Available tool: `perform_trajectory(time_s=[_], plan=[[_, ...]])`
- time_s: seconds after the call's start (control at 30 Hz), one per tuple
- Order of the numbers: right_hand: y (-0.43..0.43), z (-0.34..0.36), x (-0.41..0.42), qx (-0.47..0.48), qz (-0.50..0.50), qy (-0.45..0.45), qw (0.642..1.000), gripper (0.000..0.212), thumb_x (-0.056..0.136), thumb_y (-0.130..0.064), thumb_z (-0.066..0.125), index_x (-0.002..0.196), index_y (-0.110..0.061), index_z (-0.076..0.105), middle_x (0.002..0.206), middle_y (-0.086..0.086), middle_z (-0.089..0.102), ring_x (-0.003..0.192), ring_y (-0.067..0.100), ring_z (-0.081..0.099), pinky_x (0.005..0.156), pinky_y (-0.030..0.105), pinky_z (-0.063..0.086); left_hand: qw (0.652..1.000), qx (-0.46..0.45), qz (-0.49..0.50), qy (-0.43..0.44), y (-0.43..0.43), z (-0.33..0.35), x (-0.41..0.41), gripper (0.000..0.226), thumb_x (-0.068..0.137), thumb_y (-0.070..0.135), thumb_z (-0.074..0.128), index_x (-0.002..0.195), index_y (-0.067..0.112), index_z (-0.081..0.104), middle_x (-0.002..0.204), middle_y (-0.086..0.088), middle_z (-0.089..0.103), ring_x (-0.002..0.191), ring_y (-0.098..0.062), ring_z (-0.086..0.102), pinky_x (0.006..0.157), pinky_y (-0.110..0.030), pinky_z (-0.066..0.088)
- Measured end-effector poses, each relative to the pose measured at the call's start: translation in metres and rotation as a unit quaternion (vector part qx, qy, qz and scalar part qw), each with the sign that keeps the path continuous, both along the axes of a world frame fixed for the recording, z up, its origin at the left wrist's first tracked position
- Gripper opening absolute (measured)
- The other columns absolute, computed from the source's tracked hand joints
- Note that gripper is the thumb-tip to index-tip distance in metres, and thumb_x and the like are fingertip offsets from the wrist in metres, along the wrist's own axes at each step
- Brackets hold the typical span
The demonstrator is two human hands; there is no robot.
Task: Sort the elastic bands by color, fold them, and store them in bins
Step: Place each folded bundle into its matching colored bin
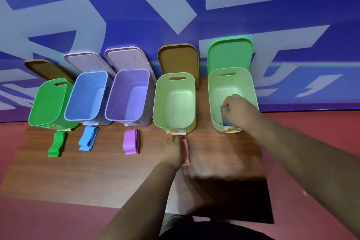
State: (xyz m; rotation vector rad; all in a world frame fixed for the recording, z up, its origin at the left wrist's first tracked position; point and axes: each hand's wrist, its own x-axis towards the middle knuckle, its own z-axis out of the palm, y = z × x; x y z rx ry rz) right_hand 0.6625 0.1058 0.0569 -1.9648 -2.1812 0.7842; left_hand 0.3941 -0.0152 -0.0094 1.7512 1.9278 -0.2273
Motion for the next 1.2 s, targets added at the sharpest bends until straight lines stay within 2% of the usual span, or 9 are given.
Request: perform_trajectory(time_s=[0.23,0.37,0.53,0.67,0.77,0.87,0.97,1.1,1.2], plan=[[-0.052,0.018,-0.016,0.096,-0.04,0.105,0.989,0.014,0.094,-0.015,0.059,0.096,-0.016,0.074,0.099,0.0,0.063,0.088,0.022,0.063,0.08,0.037,0.055,0.999,0.021,0.035,-0.022,0.0,-0.022,-0.012,0.055,0.092,0.018,0.047,0.146,0.024,0.051,0.145,-0.013,0.054,0.127,-0.037,0.054,0.107,-0.042,0.045],[-0.078,0.02,-0.028,0.139,-0.032,0.144,0.979,0.011,0.093,-0.012,0.062,0.094,-0.016,0.072,0.102,0.0,0.064,0.092,0.022,0.063,0.083,0.032,0.051,0.999,0.043,-0.002,-0.017,-0.005,-0.015,-0.013,0.039,0.097,0.034,0.057,0.133,0.018,0.054,0.13,-0.011,0.062,0.119,-0.035,0.057,0.095,-0.042,0.046],[-0.108,0.018,-0.042,0.118,0.017,0.178,0.977,0.01,0.094,-0.015,0.06,0.095,-0.022,0.068,0.098,-0.009,0.059,0.09,0.011,0.058,0.078,0.031,0.05,0.996,0.076,-0.031,-0.033,-0.015,-0.001,-0.011,0.03,0.099,0.035,0.056,0.123,0.018,0.054,0.121,-0.009,0.064,0.114,-0.033,0.058,0.088,-0.04,0.043],[-0.124,0.005,-0.053,0.076,0.062,0.158,0.982,0.011,0.091,-0.014,0.063,0.096,-0.021,0.07,0.097,-0.011,0.056,0.083,0.007,0.055,0.078,0.033,0.051,0.993,0.052,-0.056,-0.092,-0.02,0.025,-0.017,0.043,0.086,0.025,0.071,0.129,0.021,0.063,0.126,-0.006,0.064,0.115,-0.031,0.06,0.089,-0.035,0.047],[-0.13,-0.002,-0.06,0.02,0.096,0.154,0.983,0.026,0.087,-0.022,0.07,0.113,-0.022,0.07,0.109,-0.011,0.057,0.099,0.011,0.061,0.093,0.035,0.052,0.987,0.049,-0.047,-0.147,-0.028,0.046,-0.024,0.036,0.075,0.019,0.07,0.11,0.026,0.076,0.109,0.001,0.068,0.102,-0.026,0.066,0.083,-0.031,0.051],[-0.128,0.006,-0.069,-0.068,0.17,0.121,0.976,0.07,0.079,-0.057,0.069,0.142,-0.031,0.052,0.136,-0.011,0.051,0.13,0.009,0.049,0.111,0.033,0.041,0.975,0.075,-0.012,-0.207,-0.034,0.07,-0.033,0.025,0.075,0.019,0.067,0.097,0.025,0.075,0.102,0.001,0.072,0.097,-0.023,0.066,0.081,-0.028,0.049],[-0.122,0.015,-0.082,-0.078,0.181,0.129,0.972,0.079,0.069,-0.069,0.072,0.138,-0.04,0.048,0.135,-0.016,0.049,0.125,0.006,0.049,0.106,0.033,0.044,0.95,0.089,0.045,-0.295,-0.035,0.1,-0.042,0.019,0.08,0.009,0.071,0.093,0.023,0.071,0.096,0.002,0.07,0.09,-0.016,0.063,0.079,-0.029,0.049],[-0.115,0.029,-0.098,-0.087,0.078,0.29,0.95,0.043,0.066,-0.056,0.079,0.103,-0.038,0.064,0.11,-0.016,0.063,0.102,0.01,0.065,0.092,0.032,0.053,0.885,0.071,0.168,-0.427,-0.038,0.137,-0.049,0.022,0.088,0.001,0.075,0.103,0.018,0.073,0.094,0.001,0.073,0.083,-0.01,0.064,0.08,-0.027,0.053],[-0.106,0.041,-0.105,-0.105,0.012,0.379,0.919,0.023,0.07,-0.038,0.081,0.087,-0.027,0.07,0.087,-0.008,0.069,0.081,0.015,0.065,0.074,0.027,0.047,0.826,0.068,0.242,-0.505,-0.04,0.147,-0.051,0.02,0.092,-0.002,0.071,0.11,0.006,0.071,0.097,-0.006,0.074,0.088,-0.016,0.067,0.083,-0.035,0.058]])
